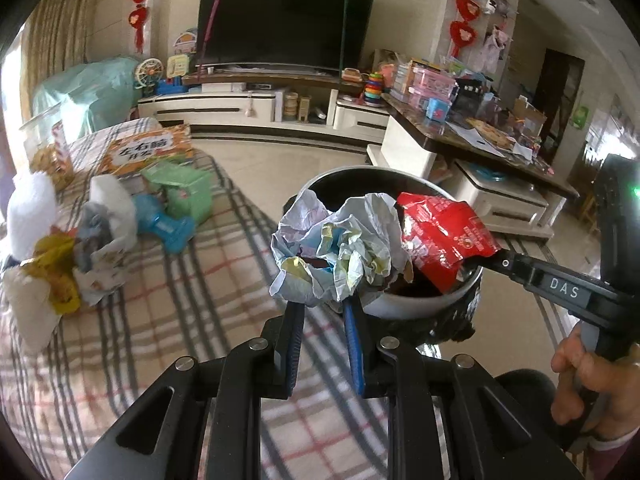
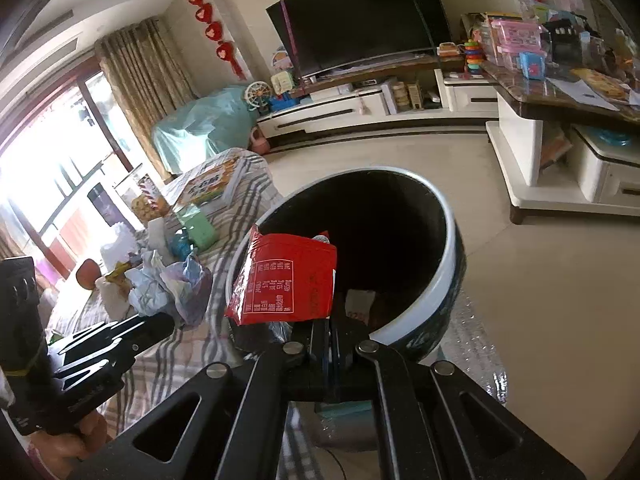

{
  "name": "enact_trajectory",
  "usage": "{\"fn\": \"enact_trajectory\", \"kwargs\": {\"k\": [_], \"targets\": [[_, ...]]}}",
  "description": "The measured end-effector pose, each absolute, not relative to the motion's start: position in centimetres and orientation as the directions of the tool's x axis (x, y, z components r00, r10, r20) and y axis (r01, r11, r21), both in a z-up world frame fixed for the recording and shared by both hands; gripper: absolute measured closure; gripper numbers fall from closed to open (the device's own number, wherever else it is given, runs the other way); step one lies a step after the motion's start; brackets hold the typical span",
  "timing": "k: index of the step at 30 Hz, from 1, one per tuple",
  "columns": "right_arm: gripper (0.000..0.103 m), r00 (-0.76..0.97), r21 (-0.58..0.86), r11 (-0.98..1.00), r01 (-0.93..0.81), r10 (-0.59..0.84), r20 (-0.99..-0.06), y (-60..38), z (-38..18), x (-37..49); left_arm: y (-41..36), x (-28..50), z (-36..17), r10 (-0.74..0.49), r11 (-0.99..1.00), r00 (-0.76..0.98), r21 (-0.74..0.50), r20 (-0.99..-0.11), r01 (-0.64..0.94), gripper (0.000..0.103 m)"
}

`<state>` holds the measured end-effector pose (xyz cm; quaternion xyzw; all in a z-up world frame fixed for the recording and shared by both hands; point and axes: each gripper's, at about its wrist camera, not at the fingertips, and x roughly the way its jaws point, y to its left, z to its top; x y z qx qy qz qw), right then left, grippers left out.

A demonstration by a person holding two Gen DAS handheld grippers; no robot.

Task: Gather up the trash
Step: 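Carry paper and red bag over the bin and release both inside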

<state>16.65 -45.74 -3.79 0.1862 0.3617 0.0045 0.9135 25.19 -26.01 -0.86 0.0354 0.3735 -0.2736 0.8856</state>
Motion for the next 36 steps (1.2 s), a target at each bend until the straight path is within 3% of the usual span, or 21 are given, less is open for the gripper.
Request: {"fn": "enact_trajectory", "kwargs": {"k": [24, 31, 33, 34, 36], "targets": [[0.098, 0.702, 0.289, 0.947, 0.140, 0.110, -0.703, -48.1, -4.0, 19.9, -31.5, 29.3, -1.3, -0.443, 0.832, 0.543, -0.102, -0.714, 0.546, 0.083], [0.096, 0.702, 0.252, 0.956, 0.152, 0.075, -0.708, -47.8, -3.6, 19.9, -31.6, 29.6, -1.5, -0.441, 0.832, 0.538, -0.103, -0.719, 0.545, 0.069], [0.093, 0.705, 0.238, 0.958, 0.160, 0.058, -0.707, -47.7, -3.4, 19.6, -31.4, 29.3, -1.5, -0.438, 0.836, 0.538, -0.105, -0.720, 0.539, 0.060], [0.088, 0.707, 0.234, 0.958, 0.164, 0.051, -0.705, -47.7, -3.3, 19.5, -31.0, 29.2, -1.5, -0.436, 0.840, 0.543, -0.109, -0.717, 0.531, 0.053], [0.072, 0.717, 0.234, 0.959, 0.159, 0.051, -0.695, -47.6, -3.0, 19.2, -30.5, 29.0, -1.4, -0.438, 0.844, 0.546, -0.118, -0.714, 0.523, 0.050]]}}
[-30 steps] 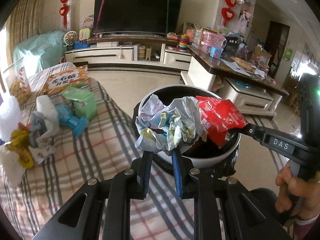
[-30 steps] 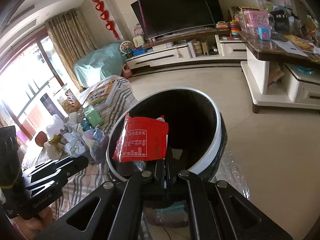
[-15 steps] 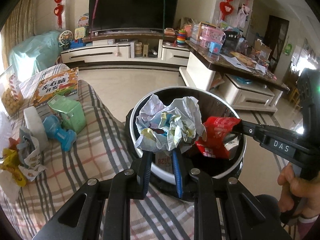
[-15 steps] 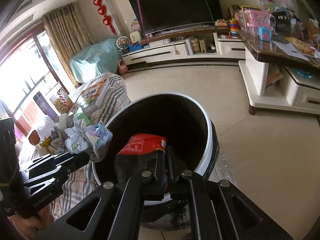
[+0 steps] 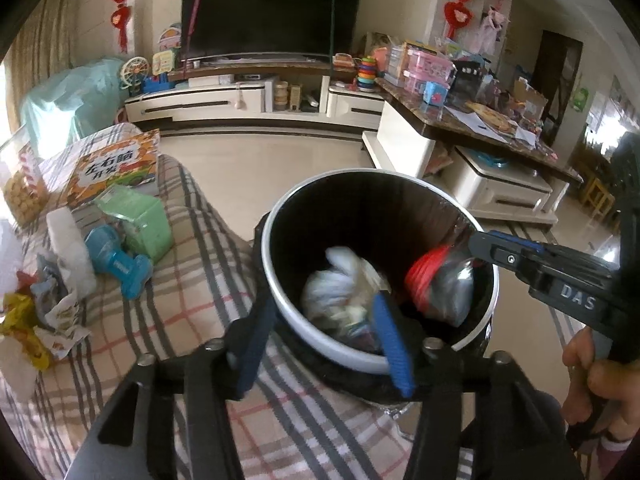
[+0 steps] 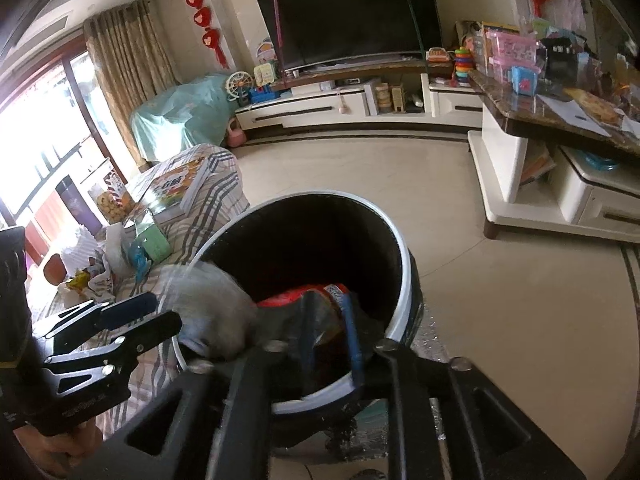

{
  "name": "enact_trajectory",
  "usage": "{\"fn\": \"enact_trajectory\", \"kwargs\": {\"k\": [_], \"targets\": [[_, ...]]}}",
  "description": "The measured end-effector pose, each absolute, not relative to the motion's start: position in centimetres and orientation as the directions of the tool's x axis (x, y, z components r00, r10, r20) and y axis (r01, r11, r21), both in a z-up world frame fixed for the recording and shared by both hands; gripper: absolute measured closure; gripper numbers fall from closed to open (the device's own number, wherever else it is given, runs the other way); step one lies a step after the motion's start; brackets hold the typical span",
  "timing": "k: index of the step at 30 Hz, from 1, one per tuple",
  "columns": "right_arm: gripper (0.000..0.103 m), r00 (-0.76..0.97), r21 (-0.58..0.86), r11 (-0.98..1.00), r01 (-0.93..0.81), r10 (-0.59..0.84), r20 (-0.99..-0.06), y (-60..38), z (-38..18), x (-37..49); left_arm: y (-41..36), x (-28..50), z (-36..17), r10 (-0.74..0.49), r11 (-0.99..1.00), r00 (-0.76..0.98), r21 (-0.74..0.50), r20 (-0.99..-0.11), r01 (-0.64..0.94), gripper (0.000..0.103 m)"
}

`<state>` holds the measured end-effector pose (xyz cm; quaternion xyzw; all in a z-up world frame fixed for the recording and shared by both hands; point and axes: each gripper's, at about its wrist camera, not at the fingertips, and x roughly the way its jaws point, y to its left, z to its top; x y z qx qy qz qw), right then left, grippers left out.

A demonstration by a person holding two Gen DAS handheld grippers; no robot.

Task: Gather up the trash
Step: 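Carry paper and red bag over the bin and release both inside, then grasp white tissue with left tool while right tool grasps plastic wrapper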

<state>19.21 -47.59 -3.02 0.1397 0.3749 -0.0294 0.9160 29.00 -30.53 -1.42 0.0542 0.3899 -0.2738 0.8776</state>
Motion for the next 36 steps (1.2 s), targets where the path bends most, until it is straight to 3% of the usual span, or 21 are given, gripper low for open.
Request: {"fn": "enact_trajectory", "kwargs": {"k": [1, 4, 8, 14, 27, 36], "targets": [[0.063, 0.722, 0.230, 0.961, 0.156, 0.048, -0.690, -47.4, -2.9, 19.1, -30.2, 28.8, -1.4, -0.439, 0.846, 0.546, -0.124, -0.713, 0.519, 0.050], [0.057, 0.740, 0.218, 0.966, 0.142, 0.043, -0.672, -46.7, -2.3, 18.5, -28.7, 28.1, -1.3, -0.433, 0.859, 0.559, -0.135, -0.707, 0.494, 0.044], [0.034, 0.768, 0.231, 0.965, 0.126, 0.053, -0.638, -45.7, -1.5, 17.8, -26.0, 26.9, -1.3, -0.427, 0.876, 0.575, -0.163, -0.698, 0.454, 0.040], [0.021, 0.779, 0.276, 0.958, 0.078, 0.115, -0.617, -42.9, -1.3, 17.4, -21.6, 24.6, -1.6, -0.396, 0.902, 0.598, -0.176, -0.697, 0.393, 0.040], [0.017, 0.717, 0.338, 0.938, -0.072, 0.284, -0.636, -33.7, -3.0, 18.2, -10.4, 20.4, -1.8, -0.281, 0.960, 0.655, -0.211, -0.701, 0.186, 0.040], [0.017, 0.682, 0.359, 0.925, -0.127, 0.345, -0.645, -28.9, -4.1, 19.6, -6.6, 19.0, -1.9, -0.227, 0.971, 0.663, -0.223, -0.714, 0.092, 0.040]]}}
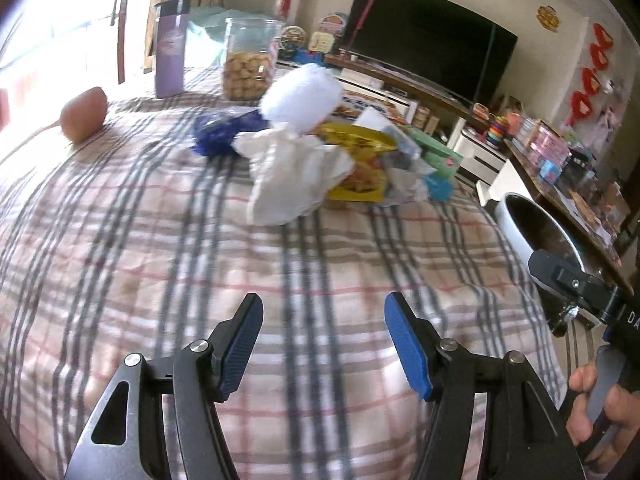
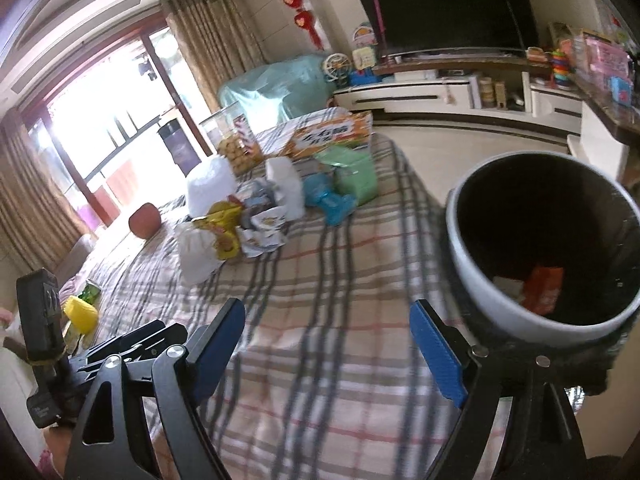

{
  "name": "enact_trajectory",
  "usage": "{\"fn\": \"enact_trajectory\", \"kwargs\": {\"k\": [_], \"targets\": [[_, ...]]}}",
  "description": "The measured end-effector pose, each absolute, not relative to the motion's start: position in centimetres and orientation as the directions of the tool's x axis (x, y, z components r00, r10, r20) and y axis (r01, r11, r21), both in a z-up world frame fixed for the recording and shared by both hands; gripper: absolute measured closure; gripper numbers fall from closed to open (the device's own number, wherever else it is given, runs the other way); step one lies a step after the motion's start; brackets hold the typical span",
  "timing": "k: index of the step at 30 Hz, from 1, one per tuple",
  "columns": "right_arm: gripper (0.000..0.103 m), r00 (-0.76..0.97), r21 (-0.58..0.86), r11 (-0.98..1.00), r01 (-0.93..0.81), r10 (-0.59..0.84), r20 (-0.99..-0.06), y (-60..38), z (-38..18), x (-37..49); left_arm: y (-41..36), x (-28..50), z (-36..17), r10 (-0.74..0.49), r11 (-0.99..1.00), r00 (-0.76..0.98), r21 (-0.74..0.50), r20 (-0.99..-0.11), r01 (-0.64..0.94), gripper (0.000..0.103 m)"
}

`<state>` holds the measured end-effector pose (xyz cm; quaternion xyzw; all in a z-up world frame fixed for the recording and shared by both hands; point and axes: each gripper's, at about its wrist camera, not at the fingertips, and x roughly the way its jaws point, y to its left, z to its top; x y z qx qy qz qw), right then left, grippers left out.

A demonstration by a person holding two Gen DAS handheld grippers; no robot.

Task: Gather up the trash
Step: 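Grasp white tissue with left tool while right tool grasps plastic wrapper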

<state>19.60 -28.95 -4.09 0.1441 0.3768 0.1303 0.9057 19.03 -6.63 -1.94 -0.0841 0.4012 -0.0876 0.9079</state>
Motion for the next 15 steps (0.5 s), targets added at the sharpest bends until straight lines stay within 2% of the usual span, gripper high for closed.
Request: {"fn": "enact_trajectory", "kwargs": {"k": [15], "targets": [[0.017, 0.653, 0.376, 0.915, -0.148, 0.376, -0.657, -26.1, -5.5, 22.2, -5.1, 21.7, -2.8, -0.201, 0.975, 0.657, -0.214, -0.726, 0.062, 0.040]]}}
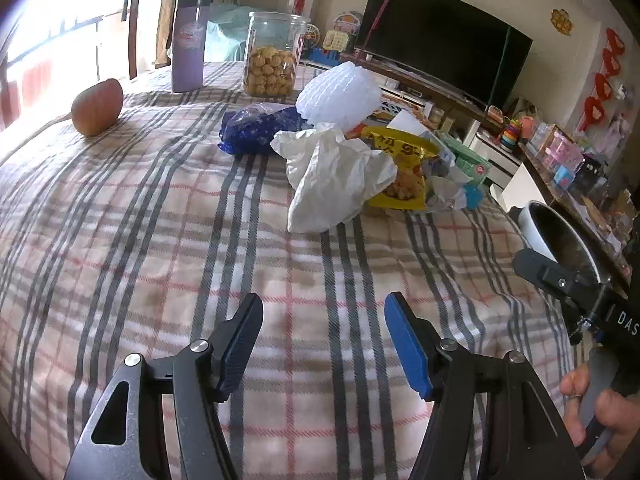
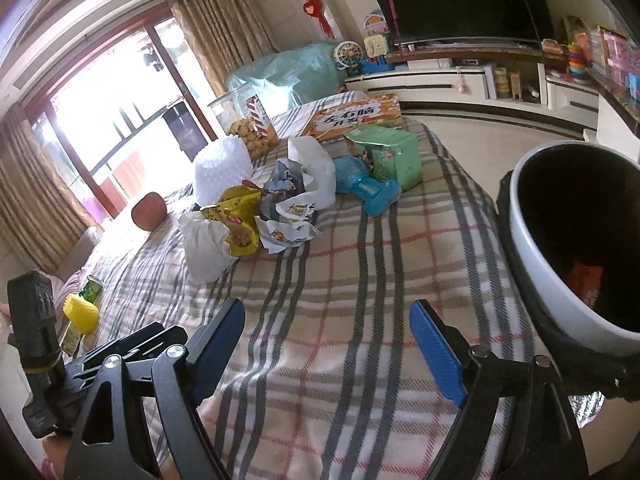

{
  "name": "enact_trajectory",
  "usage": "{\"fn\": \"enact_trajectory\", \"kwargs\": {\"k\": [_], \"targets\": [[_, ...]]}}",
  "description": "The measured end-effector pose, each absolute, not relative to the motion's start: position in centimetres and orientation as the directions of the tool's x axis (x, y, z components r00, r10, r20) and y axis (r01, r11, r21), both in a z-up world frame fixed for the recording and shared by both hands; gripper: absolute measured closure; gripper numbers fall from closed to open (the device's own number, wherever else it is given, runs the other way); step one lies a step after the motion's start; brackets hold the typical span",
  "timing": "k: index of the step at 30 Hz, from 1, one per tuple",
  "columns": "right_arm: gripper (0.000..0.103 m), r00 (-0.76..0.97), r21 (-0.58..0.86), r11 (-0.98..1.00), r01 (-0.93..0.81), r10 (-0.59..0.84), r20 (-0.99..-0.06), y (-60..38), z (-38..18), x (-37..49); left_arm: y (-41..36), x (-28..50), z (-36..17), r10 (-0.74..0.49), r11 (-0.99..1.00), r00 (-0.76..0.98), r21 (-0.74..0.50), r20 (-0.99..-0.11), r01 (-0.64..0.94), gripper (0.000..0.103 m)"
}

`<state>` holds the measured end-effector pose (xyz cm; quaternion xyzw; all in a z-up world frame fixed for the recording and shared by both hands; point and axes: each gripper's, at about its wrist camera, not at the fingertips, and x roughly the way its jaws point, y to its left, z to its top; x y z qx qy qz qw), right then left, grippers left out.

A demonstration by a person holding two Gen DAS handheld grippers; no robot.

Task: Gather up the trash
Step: 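Grasp white tissue with left tool while right tool grasps plastic wrapper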

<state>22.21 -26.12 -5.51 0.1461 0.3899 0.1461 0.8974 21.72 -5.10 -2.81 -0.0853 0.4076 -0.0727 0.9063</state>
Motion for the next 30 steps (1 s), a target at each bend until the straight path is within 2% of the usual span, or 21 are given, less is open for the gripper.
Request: {"fn": "enact_trajectory", "kwargs": {"k": [9, 13, 18, 21, 23, 26, 30], "targets": [[0.020, 0.653, 0.372, 0.911, -0.178, 0.392, -0.648, -24.7, -5.5, 25.0, -4.9, 25.5, -3.0, -0.192, 0.979, 0.651, -0.188, -0.734, 0.078, 0.040], [0.029, 0.639, 0.387, 0.901, -0.193, 0.415, -0.647, -24.0, -5.7, 26.6, -4.8, 27.2, -2.7, -0.198, 0.979, 0.658, -0.183, -0.727, 0.093, 0.040], [0.036, 0.624, 0.415, 0.891, -0.185, 0.433, -0.651, -23.5, -6.3, 28.8, -5.1, 29.7, -3.1, -0.197, 0.980, 0.654, -0.167, -0.730, 0.108, 0.040], [0.053, 0.600, 0.449, 0.872, -0.194, 0.468, -0.649, -23.1, -6.9, 29.9, -5.3, 30.7, -3.6, -0.219, 0.975, 0.649, -0.182, -0.729, 0.124, 0.043], [0.079, 0.574, 0.483, 0.846, -0.225, 0.516, -0.636, -22.9, -7.1, 30.1, -5.5, 31.0, -3.7, -0.235, 0.972, 0.648, -0.186, -0.725, 0.144, 0.073], [0.092, 0.583, 0.470, 0.847, -0.247, 0.517, -0.627, -22.6, -6.5, 29.5, -5.8, 31.0, -3.9, -0.242, 0.970, 0.648, -0.179, -0.722, 0.164, 0.080], [0.097, 0.593, 0.473, 0.847, -0.242, 0.515, -0.619, -23.4, -6.2, 28.1, -5.8, 30.0, -3.9, -0.256, 0.967, 0.653, -0.184, -0.713, 0.178, 0.084]]}}
